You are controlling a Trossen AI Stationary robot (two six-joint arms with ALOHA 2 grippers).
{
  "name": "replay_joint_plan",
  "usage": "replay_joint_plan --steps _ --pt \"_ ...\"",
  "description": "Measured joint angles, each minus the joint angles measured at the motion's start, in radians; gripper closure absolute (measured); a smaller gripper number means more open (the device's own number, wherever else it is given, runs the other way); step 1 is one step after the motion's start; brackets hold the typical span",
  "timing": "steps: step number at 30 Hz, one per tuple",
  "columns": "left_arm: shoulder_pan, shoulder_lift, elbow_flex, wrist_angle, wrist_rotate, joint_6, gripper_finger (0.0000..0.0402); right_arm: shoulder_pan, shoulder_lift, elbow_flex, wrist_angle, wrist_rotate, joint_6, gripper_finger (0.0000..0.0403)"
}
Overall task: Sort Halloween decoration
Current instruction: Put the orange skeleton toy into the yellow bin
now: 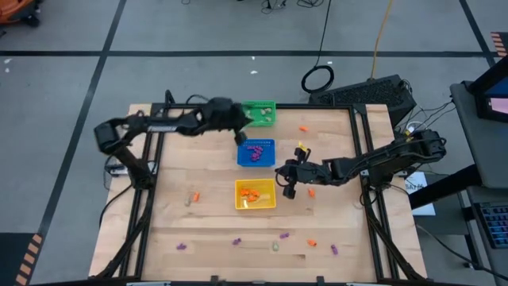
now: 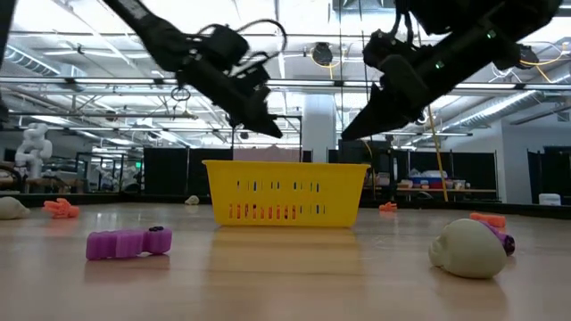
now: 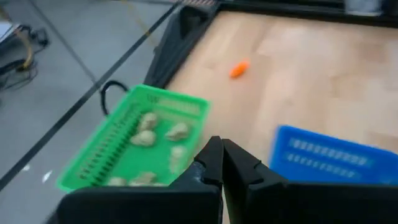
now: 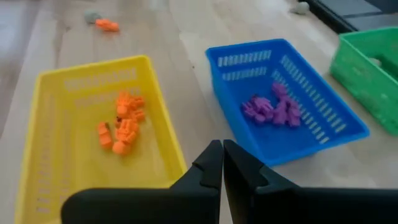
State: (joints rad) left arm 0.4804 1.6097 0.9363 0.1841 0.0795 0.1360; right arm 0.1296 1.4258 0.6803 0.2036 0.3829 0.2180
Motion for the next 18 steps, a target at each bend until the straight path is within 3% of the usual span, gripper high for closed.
replay_joint_plan --steps 6,18 --pt "-0.074 -0.149 -0.217 0.215 -0.004 -0.037 0.04 0.004 0.0 -0.018 0.013 0.039 0.027 0.0403" --pt "-0.186 -0.254 -0.351 0.28 -0.043 -0.052 0.0401 0.004 0.0 -0.018 0.003 0.038 0.028 0.0403"
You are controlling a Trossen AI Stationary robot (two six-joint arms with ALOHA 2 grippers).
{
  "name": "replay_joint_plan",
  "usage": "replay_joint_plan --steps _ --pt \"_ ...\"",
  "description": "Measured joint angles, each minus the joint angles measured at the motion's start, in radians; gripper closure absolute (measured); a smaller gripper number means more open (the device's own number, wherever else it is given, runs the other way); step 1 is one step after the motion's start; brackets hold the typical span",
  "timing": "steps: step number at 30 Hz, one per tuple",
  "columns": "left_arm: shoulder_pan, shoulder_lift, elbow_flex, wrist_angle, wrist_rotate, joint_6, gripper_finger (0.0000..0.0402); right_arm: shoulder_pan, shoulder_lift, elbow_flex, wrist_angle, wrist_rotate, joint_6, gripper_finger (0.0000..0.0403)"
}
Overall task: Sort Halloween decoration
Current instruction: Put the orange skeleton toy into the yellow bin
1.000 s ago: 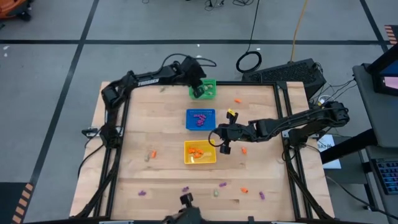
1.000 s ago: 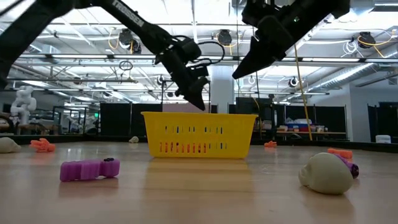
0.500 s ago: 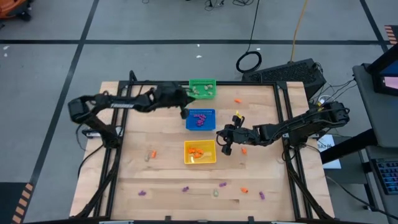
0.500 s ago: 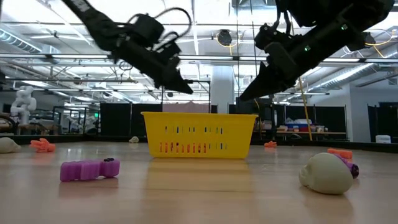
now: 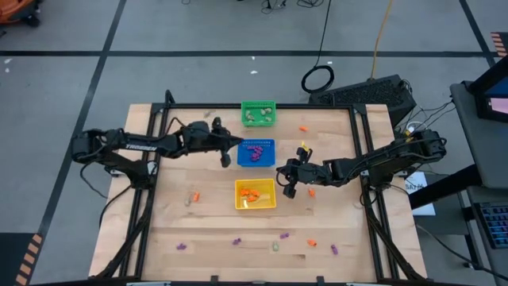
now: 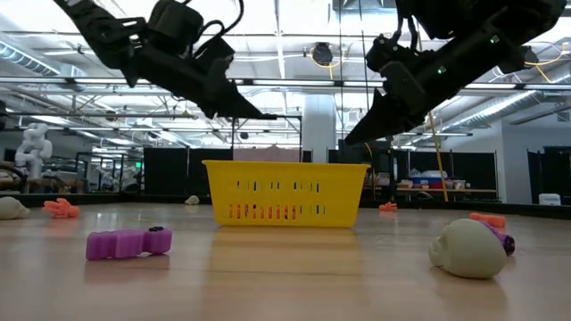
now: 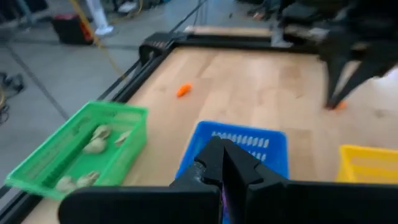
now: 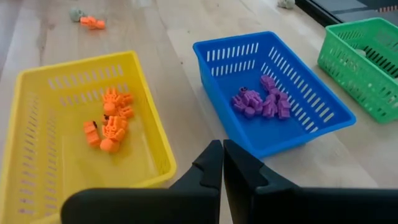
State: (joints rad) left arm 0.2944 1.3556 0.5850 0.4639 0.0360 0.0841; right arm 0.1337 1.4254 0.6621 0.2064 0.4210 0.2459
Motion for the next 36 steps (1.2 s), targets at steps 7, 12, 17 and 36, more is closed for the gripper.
replay_joint_plan --steps 7,12,17,36 --pt "-0.079 0.0 -0.124 0.187 -0.042 -0.001 0.0401 0.003 0.0 0.0 -0.045 -0.002 0.009 0.0403" --pt "-0.123 -0.031 -0.193 0.237 -0.073 -0.008 0.0401 0.009 0.0 0.0 -0.166 -0.052 0.085 0.0403" --pt "-0.155 -0.118 -0.254 0.233 -0.079 -0.034 0.0401 0.016 0.0 0.021 -0.32 -0.138 0.264 0.0403" --pt "-0.336 -0.458 -0.458 0.233 -0.121 -0.052 0.0401 0.164 0.0 0.203 -0.96 -0.259 0.829 0.0322"
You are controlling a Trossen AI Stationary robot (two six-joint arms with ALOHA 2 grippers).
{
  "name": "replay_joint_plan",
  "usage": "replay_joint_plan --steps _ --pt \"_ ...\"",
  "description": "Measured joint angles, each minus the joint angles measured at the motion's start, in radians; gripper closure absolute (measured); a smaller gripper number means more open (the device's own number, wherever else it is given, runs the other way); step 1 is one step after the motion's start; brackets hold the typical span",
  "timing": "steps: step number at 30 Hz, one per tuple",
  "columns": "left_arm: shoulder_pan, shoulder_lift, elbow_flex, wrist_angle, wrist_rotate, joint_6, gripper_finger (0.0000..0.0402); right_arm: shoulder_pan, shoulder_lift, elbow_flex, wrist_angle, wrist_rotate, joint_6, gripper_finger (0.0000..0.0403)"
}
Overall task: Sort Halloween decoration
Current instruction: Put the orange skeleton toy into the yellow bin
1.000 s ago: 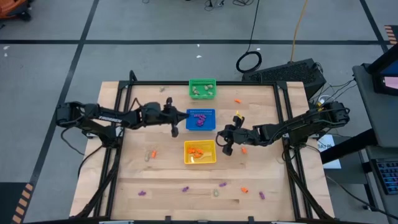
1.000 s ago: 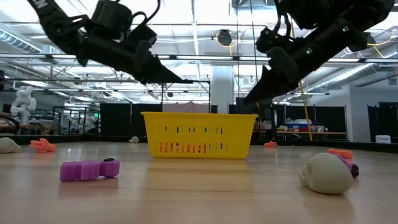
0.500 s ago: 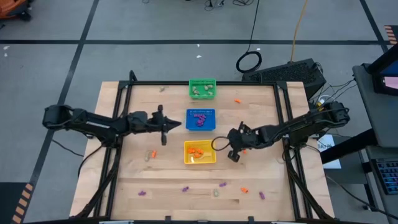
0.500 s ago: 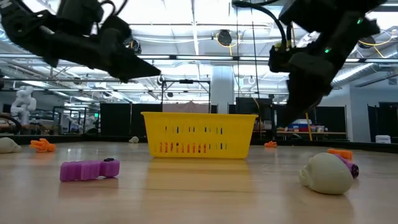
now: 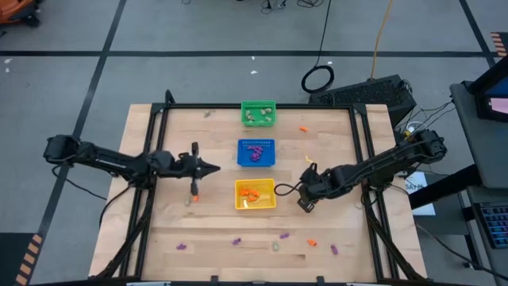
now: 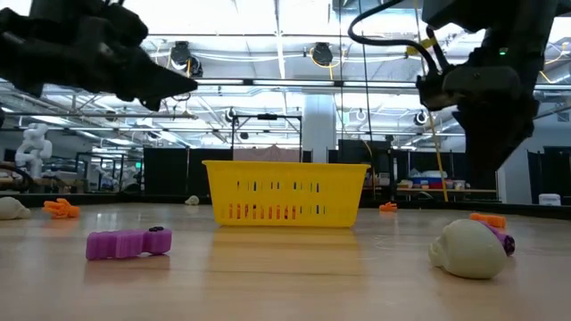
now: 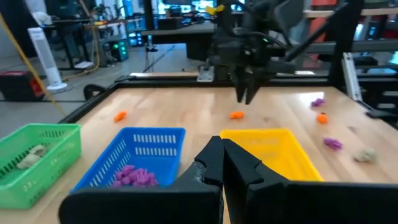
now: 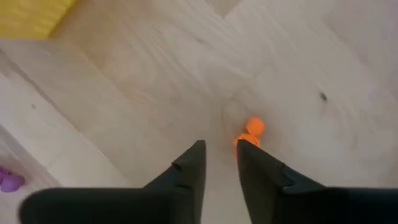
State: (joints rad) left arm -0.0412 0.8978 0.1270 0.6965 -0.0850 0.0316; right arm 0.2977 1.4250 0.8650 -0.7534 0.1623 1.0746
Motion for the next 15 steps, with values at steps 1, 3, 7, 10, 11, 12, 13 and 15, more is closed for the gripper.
replay_joint_plan --steps 1,3,7,10,11,12,13,15 --pt "-0.005 -0.015 -0.013 -0.003 0.004 0.0 0.0401 0.002 0.0 0.0 -0.007 -0.008 0.011 0.0311" --pt "-0.01 -0.044 -0.034 -0.004 0.03 -0.001 0.0401 0.005 0.01 0.0 -0.007 -0.009 0.014 0.0291" --pt "-0.007 -0.114 -0.083 -0.003 0.051 -0.024 0.0401 -0.001 0.059 0.0 -0.011 -0.01 0.018 0.0267" --pt "0.012 -0.166 -0.116 -0.017 0.046 -0.039 0.0401 -0.017 0.113 0.0 -0.013 -0.01 0.01 0.0265" --pt "0.021 -0.184 -0.12 -0.034 0.046 -0.047 0.0401 -0.023 0.125 0.0 -0.015 -0.01 0.008 0.0266" --pt "0.03 -0.201 -0.12 -0.052 0.046 -0.05 0.0401 -0.029 0.135 0.0 -0.015 -0.009 0.007 0.0268" --pt "0.04 -0.219 -0.12 -0.083 0.046 -0.051 0.0401 -0.033 0.142 0.0 -0.015 -0.008 0.007 0.027" --pt "0.059 -0.246 -0.12 -0.133 0.046 -0.05 0.0401 -0.039 0.152 0.0 -0.015 -0.006 0.004 0.0276"
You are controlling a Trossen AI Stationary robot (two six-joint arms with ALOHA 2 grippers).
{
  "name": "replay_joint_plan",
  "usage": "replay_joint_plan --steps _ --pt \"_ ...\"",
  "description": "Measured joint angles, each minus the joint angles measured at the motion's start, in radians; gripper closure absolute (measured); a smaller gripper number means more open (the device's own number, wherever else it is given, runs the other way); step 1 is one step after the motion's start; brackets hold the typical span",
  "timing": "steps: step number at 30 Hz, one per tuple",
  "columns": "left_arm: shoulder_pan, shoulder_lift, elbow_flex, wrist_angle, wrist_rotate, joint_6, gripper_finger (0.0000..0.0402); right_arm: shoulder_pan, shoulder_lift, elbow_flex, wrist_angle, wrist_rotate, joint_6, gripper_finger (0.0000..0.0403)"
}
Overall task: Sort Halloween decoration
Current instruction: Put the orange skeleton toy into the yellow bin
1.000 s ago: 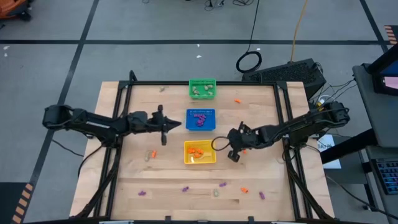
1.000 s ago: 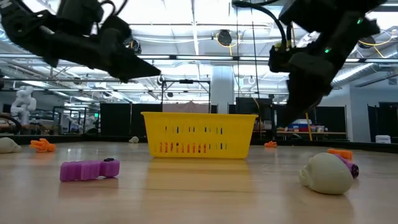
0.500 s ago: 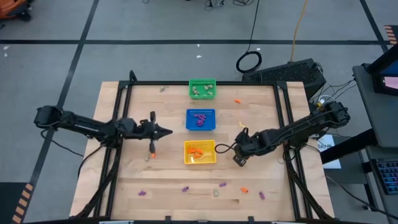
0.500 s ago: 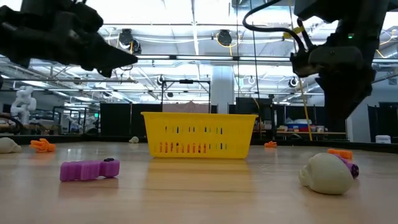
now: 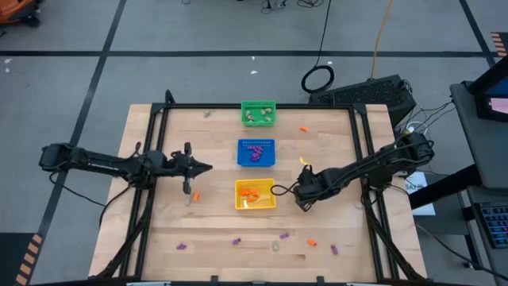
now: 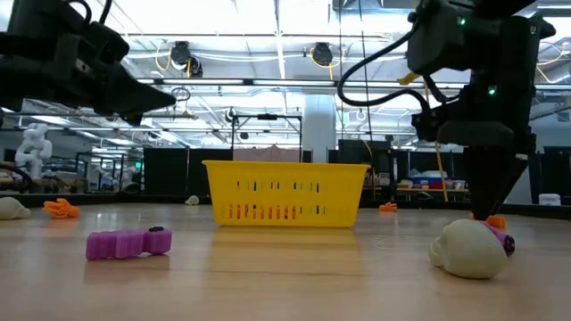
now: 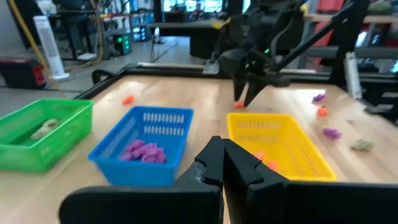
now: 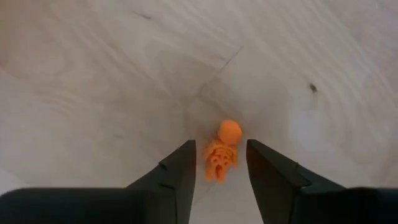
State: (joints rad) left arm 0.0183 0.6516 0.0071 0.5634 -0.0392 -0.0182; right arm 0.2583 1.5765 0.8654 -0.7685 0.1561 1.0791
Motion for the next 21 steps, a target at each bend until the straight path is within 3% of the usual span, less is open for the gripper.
replay_joint_plan --steps 10,21 --pt "0.145 -0.116 -0.001 -0.101 0.114 0.024 0.0401 -0.034 0.038 -0.001 0.006 0.001 -0.052 0.0316" --pt "0.218 -0.124 -0.001 -0.11 0.172 -0.002 0.0401 -0.041 0.066 0.04 0.014 -0.027 -0.197 0.0387"
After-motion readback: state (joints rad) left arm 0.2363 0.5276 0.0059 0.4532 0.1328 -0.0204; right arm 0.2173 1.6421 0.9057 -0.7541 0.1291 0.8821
